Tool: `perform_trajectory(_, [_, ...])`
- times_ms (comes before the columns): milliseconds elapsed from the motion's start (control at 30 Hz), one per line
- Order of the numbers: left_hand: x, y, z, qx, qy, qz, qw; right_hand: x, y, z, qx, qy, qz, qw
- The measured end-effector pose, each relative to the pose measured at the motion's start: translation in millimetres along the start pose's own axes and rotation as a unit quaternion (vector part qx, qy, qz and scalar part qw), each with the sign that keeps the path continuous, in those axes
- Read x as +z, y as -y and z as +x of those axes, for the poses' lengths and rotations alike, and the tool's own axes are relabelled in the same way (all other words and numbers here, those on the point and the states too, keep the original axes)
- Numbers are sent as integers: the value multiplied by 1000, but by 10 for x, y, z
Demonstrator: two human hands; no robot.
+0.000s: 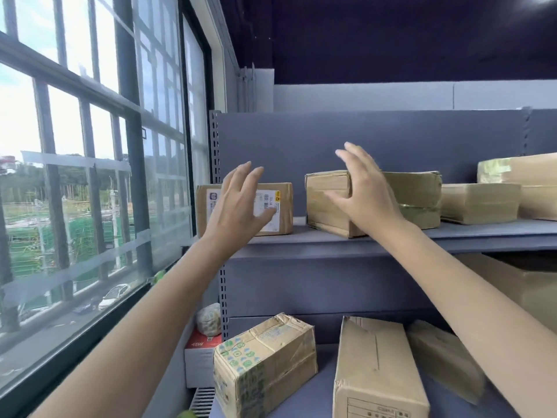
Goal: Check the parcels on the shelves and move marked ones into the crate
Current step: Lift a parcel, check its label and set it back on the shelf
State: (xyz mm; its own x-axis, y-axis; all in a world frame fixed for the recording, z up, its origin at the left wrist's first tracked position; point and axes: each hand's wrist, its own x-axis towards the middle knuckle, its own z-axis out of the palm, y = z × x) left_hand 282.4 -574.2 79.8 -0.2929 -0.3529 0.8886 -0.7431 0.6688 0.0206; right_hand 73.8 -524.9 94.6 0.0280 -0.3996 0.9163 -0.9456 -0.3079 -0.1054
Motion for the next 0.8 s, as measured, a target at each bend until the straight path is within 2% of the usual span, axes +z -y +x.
perform_trajectory(100, [59, -82, -30, 16, -19, -22, 999, -88, -283, -20, 62, -22, 8, 998])
perform_trajectory(233, [236, -302, -28, 0, -23, -55, 998, -158, -699, -151, 144, -13, 28, 989])
perform_trajectory(367, [534, -668, 73, -100, -1, -89, 991, -219, -1205, -272, 197, 12, 40, 979])
perform_trajectory(533, [712, -900, 177, -214, 60, -49, 974, -179, -1588, -189, 267, 113, 72, 954])
perform_trajectory(633, [738, -1022, 205, -245, 81, -56, 964, -132, -1678, -142, 271, 151, 101, 945])
perform_trajectory(700, [742, -1132, 197, -250, 82, -59, 963, -148, -1716, -131, 262, 140, 130, 946])
perform_trajectory(800, [713, -1240, 182, -267, 30, -103, 958, -276, -1726, -166, 238, 101, 194, 946])
